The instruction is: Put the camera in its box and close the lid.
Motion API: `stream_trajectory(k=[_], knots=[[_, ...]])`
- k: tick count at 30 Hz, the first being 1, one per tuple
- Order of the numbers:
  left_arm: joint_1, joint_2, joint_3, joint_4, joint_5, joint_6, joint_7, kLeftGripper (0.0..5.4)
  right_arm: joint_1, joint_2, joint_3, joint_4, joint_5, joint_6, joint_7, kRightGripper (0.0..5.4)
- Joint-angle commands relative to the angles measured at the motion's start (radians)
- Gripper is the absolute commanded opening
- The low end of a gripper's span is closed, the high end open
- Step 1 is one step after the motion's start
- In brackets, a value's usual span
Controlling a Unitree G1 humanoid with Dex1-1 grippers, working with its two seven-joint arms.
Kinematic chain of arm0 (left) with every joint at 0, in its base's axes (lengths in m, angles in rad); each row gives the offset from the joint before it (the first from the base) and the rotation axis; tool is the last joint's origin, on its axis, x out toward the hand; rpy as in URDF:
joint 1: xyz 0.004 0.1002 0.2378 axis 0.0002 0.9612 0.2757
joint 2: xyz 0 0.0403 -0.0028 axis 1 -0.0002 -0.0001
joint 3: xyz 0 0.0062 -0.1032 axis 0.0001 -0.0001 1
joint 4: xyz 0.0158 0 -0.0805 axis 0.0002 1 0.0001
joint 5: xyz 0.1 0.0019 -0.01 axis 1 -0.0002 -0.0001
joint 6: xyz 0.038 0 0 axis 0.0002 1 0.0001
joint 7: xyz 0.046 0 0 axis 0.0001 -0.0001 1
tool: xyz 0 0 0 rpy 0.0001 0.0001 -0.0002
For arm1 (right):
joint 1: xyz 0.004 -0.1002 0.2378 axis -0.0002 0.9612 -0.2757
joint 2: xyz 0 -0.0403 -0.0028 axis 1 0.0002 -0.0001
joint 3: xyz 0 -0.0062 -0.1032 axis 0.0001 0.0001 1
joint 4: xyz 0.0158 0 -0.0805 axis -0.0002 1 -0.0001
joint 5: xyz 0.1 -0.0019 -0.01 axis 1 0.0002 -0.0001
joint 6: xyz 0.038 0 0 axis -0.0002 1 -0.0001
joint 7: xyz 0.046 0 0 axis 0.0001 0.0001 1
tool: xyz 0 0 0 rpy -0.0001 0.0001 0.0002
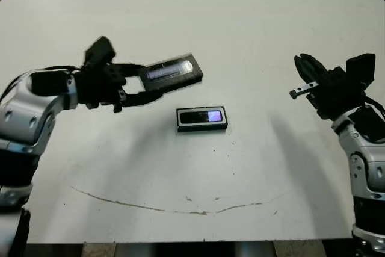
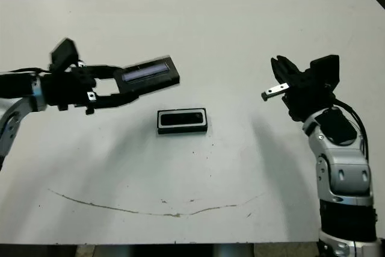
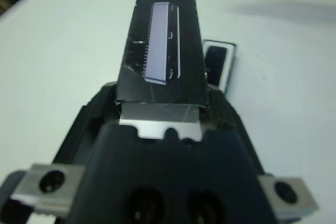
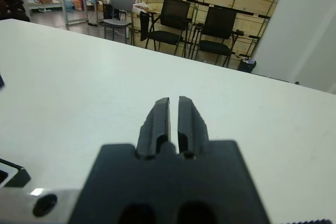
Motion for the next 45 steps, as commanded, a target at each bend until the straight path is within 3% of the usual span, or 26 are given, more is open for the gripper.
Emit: stream_trajectory(k=[1, 16, 27, 34, 45], knots=[[-0.049, -0.042, -0.050, 0.093, 0.019, -0.012, -0.045, 2.73, 0.008, -0.019, -0.005, 0.007, -0.005, 0.021, -0.006, 0.00], [-0.095, -0.197, -0.137, 0.155, 0.059, -0.010, -0.050, 2.73, 0.026, -0.016, 0.044, -0.073, -0.014, 0.119, -0.033, 0.00], [-0.121, -0.168, -0.190, 0.145, 0.126, -0.015, -0.090, 2.73, 0.036, -0.013, 0.068, -0.093, -0.042, 0.104, -0.032, 0.00], [-0.127, -0.143, -0.200, 0.138, 0.177, -0.054, -0.099, 2.73, 0.040, -0.005, 0.067, -0.111, -0.042, 0.133, -0.040, 0.00], [-0.135, -0.120, -0.195, 0.153, 0.207, -0.049, -0.094, 2.73, 0.053, -0.001, 0.073, -0.111, -0.044, 0.119, -0.042, 0.00]])
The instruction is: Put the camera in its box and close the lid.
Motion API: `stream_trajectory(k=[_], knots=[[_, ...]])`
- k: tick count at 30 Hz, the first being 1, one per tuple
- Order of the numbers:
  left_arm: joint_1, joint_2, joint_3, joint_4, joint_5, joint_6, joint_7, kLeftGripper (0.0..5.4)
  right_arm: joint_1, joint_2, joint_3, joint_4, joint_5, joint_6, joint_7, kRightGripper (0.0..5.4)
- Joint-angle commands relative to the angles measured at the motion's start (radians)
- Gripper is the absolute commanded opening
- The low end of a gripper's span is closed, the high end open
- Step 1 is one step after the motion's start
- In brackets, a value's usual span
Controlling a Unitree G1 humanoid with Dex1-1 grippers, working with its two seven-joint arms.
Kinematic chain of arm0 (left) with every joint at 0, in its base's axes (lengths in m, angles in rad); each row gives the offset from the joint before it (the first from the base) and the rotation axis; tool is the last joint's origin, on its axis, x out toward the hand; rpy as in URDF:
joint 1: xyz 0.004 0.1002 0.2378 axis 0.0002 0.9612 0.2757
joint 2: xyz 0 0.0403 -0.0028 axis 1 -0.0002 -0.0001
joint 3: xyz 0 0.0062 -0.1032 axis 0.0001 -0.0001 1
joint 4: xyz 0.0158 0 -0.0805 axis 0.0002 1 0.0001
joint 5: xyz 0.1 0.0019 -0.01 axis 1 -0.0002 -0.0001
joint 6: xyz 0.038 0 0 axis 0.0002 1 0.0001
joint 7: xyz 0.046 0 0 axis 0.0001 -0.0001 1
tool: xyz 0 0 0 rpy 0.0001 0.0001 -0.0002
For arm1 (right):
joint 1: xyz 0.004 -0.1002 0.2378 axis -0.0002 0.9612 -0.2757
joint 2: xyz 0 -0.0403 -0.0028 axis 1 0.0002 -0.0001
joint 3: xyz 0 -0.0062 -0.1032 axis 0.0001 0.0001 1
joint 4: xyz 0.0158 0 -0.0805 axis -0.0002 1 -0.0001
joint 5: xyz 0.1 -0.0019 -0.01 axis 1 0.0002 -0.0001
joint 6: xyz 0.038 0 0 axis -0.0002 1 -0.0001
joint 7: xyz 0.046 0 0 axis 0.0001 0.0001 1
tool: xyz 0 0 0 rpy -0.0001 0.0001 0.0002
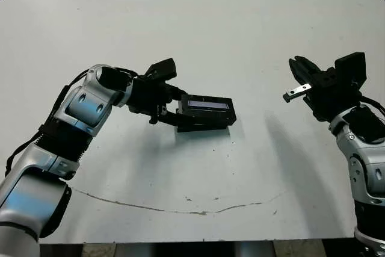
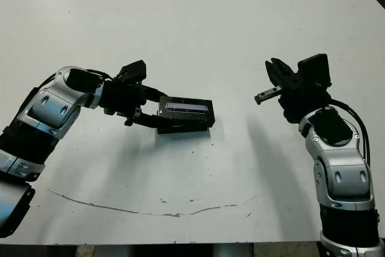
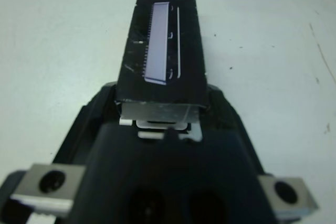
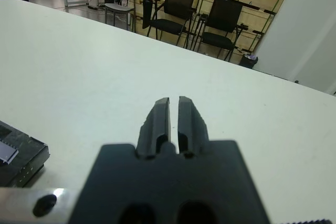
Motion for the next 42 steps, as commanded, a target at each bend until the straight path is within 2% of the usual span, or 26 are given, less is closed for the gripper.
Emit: stream_trajectory(k=[1, 23, 33, 42], knots=[[-0.005, 0.030, -0.002, 0.017, 0.031, -0.005, 0.007, 2.73, 0.026, 0.005, 0.003, 0.010, 0.001, 0.005, -0.002, 0.00], [0.016, 0.081, -0.009, 0.110, 0.087, -0.129, -0.021, 2.73, 0.036, 0.009, -0.003, -0.009, 0.048, 0.036, 0.011, 0.00], [0.016, 0.098, -0.027, 0.111, 0.116, -0.112, -0.029, 2.73, 0.040, 0.011, -0.004, -0.034, 0.080, 0.057, 0.003, 0.00], [0.035, 0.102, -0.038, 0.109, 0.120, -0.106, -0.033, 2.73, 0.048, 0.005, -0.002, -0.039, 0.085, 0.044, 0.012, 0.00]])
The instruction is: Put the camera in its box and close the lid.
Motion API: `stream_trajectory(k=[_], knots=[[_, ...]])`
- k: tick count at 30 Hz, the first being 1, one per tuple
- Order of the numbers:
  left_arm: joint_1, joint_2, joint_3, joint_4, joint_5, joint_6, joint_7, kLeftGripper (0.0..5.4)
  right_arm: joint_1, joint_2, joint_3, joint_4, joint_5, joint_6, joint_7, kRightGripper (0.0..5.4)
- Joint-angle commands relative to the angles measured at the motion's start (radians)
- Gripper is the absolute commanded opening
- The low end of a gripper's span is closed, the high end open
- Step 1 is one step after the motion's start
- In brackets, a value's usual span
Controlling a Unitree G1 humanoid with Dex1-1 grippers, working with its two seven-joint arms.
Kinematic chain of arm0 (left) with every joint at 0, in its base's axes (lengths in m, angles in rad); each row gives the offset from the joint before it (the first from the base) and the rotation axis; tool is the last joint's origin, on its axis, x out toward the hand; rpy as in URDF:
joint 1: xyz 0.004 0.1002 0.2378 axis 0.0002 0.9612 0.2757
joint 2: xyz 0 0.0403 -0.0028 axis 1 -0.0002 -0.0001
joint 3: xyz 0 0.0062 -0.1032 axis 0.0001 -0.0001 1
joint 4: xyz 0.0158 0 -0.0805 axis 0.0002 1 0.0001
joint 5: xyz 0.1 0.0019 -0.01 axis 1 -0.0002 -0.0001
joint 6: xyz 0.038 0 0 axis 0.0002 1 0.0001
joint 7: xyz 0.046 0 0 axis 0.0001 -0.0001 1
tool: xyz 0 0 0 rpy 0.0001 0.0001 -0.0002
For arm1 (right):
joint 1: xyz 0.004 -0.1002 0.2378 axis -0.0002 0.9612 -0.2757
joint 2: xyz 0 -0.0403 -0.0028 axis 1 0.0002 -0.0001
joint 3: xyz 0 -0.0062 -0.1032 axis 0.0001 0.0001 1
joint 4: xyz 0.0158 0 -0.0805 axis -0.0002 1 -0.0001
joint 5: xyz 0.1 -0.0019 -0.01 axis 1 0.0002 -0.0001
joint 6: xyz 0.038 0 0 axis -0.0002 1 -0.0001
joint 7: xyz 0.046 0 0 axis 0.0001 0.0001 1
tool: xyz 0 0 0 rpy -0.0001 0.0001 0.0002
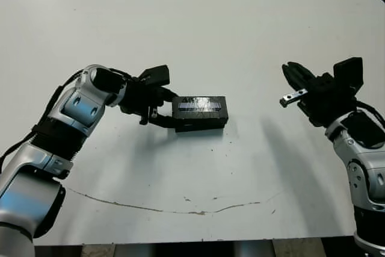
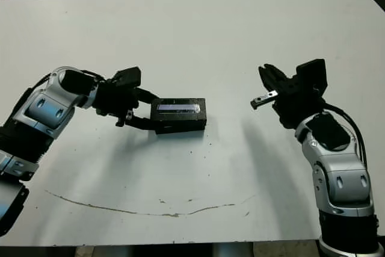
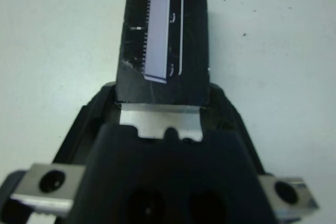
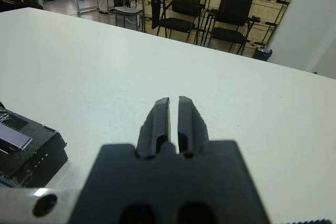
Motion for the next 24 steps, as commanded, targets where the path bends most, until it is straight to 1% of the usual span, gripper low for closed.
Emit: stream_trajectory(k=[1, 7, 11, 18, 24], knots=[[0.037, 0.063, -0.015, 0.025, 0.053, 0.031, -0.001, 2.73, 0.020, -0.005, -0.003, 0.006, 0.007, 0.003, 0.013, 0.00], [0.060, 0.065, -0.008, 0.030, 0.043, 0.013, 0.002, 2.73, 0.021, -0.003, -0.002, 0.002, 0.005, 0.009, 0.007, 0.00], [0.068, 0.068, -0.011, 0.032, 0.044, 0.027, 0.002, 2.73, 0.025, -0.007, 0.000, -0.001, 0.000, -0.004, 0.011, 0.00], [0.094, 0.061, -0.020, 0.014, 0.056, 0.035, -0.001, 2.72, 0.025, -0.006, -0.001, -0.001, 0.002, 0.004, 0.012, 0.00], [0.110, 0.061, -0.015, -0.010, 0.049, 0.068, -0.003, 2.72, 0.023, -0.002, 0.002, 0.011, 0.002, -0.009, 0.016, 0.00]])
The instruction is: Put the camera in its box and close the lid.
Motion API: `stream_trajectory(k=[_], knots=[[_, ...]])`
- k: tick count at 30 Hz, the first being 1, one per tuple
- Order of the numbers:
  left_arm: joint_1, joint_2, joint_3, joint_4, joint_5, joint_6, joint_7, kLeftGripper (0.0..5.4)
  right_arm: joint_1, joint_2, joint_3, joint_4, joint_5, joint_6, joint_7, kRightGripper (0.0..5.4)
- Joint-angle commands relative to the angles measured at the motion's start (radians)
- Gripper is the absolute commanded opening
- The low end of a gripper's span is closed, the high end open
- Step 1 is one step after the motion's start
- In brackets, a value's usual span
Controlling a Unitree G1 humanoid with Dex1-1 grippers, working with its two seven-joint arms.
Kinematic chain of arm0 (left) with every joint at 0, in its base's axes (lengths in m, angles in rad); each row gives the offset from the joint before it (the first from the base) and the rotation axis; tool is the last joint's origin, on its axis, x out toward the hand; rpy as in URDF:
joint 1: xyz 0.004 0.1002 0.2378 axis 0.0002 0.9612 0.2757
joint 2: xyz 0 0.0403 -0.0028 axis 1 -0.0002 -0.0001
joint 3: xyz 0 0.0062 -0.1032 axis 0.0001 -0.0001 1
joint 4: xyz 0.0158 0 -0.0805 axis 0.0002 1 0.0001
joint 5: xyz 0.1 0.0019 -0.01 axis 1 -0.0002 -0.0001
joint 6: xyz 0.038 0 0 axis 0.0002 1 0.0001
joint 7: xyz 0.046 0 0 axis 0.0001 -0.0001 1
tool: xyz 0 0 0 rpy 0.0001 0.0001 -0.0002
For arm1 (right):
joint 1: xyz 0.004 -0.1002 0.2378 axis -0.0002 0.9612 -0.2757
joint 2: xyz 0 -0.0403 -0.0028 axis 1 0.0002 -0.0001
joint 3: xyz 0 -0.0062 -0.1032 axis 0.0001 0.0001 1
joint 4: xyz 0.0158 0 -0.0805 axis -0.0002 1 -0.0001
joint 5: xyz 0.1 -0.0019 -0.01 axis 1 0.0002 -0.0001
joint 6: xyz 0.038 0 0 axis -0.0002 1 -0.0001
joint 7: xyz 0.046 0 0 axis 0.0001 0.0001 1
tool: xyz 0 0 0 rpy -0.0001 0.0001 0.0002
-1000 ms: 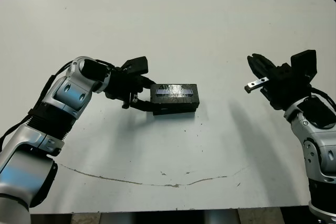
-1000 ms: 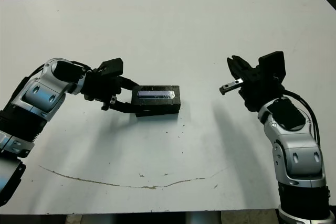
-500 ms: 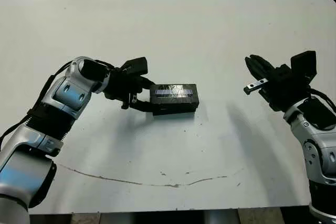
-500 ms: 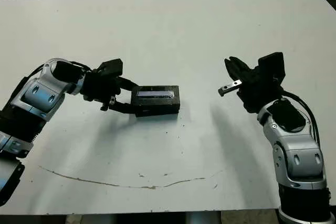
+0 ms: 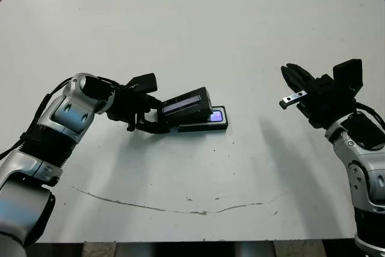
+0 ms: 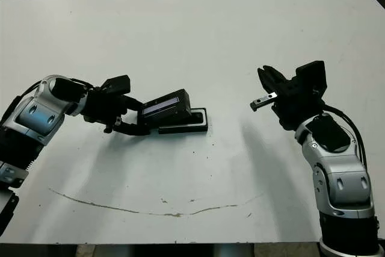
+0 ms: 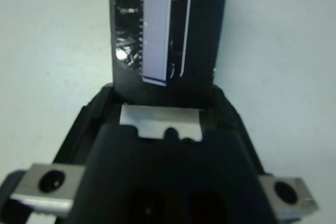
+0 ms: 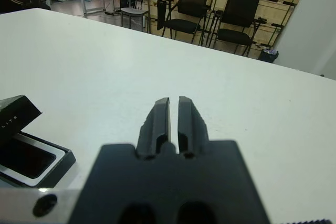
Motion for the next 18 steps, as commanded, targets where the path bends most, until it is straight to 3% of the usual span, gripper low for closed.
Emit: stream_trajectory(k=[1, 18], knots=[[0.045, 0.009, -0.024, 0.005, 0.016, 0.044, -0.008, 2.72, 0.018, -0.002, 0.003, 0.013, -0.003, -0.003, 0.005, 0.00], [0.052, -0.013, -0.019, -0.005, -0.020, 0.054, -0.016, 2.72, 0.018, -0.012, 0.000, 0.020, -0.006, -0.015, 0.009, 0.00]])
